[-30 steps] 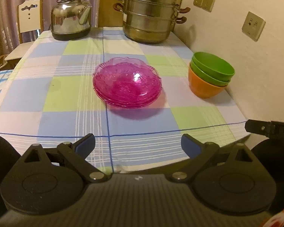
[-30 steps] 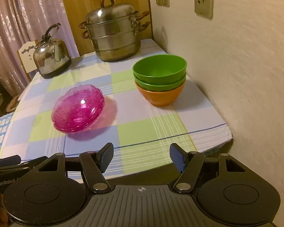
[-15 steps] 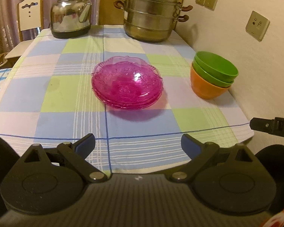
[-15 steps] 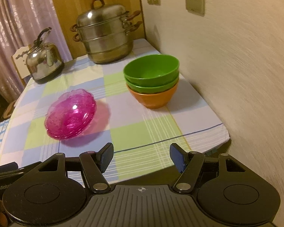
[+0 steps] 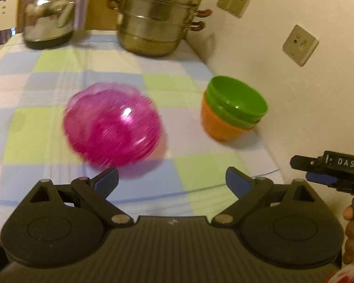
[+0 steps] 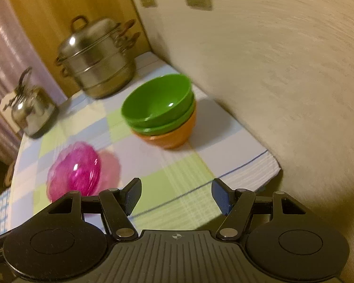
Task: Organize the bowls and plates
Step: 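Move both tools to the orange bowl rim and close both grippers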
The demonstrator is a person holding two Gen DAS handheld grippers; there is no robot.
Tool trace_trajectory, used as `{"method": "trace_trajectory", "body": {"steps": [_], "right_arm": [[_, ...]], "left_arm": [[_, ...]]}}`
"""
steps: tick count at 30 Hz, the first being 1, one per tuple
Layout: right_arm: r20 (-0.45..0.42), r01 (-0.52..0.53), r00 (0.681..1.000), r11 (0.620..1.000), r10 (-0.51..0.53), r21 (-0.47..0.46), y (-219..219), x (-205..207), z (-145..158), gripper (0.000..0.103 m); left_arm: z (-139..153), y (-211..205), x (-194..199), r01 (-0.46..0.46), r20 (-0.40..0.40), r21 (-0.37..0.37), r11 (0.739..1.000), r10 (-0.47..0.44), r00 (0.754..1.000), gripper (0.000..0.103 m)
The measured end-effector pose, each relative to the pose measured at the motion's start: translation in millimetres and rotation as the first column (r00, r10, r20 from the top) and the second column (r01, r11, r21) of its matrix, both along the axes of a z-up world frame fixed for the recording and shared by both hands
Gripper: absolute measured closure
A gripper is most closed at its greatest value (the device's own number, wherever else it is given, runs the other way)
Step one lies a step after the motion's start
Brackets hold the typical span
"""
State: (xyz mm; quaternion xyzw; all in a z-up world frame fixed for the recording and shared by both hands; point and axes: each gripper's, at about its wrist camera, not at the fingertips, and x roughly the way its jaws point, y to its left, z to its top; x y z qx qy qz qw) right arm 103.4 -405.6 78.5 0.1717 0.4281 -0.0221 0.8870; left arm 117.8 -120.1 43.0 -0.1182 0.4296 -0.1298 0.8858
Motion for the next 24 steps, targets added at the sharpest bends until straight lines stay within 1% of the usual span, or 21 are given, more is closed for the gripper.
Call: {"method": "trace_trajectory", "body": {"steps": [1, 3, 8, 13, 15, 17, 19, 22, 24], "right_arm": [[-0.002, 0.012, 1.0, 1.0, -0.012, 0.011, -5.5, 5.7, 0.6, 0.037], [-0.005, 0.026, 1.0, 0.999, -0.026, 0.028, -14.7, 15.9, 1.4, 0.037], [-0.004, 0.042, 0.999, 0.999, -0.042, 0.02, -31.3, 43.6, 5.4, 0.037], [0.002, 0.042, 0.999, 0.999, -0.042, 0.032, -41.8, 73.7, 6.0, 0.037], [0.0, 0.05, 0.999, 0.998, -0.05, 0.035, -43.1, 87.7, 3.0, 0.037], [-0.003, 0.05, 0.999, 0.998, -0.05, 0.038, -43.6, 101.5, -2.1, 0.038], [-0.006, 0.05, 0.999, 0.998, -0.049, 0.04, -43.3, 115.1, -6.3, 0.038], [-0.01, 0.045, 0.999, 0.999, -0.045, 0.013, -40.5, 134.8, -13.8, 0.038], [-0.013, 0.038, 0.999, 0.999, -0.038, -0.001, -38.8, 144.9, -19.4, 0.038]], "left_arm": [[2.4, -4.5, 11.2, 0.013, -0.001, 0.003, 1.0, -0.013, 1.0, 0.007], [6.0, -10.1, 31.3, 0.02, -0.011, -0.014, 1.0, -0.02, 1.0, 0.007], [9.7, -32.0, 80.7, 0.052, -0.022, -0.032, 0.998, -0.053, 0.998, 0.009], [8.7, -52.9, 133.2, 0.076, -0.049, -0.07, 0.995, -0.08, 0.996, 0.014], [9.2, -61.6, 153.7, 0.089, -0.052, -0.074, 0.993, -0.093, 0.994, 0.014], [8.8, -71.0, 174.9, 0.103, -0.055, -0.062, 0.993, -0.107, 0.993, 0.015], [4.9, -79.1, 195.4, 0.122, -0.077, -0.07, 0.99, -0.127, 0.989, 0.02], [-5.4, -92.7, 223.7, 0.14, -0.116, -0.077, 0.987, -0.148, 0.982, 0.029], [-13.8, -103.3, 238.3, 0.175, -0.138, -0.059, 0.983, -0.181, 0.974, 0.03]]}}
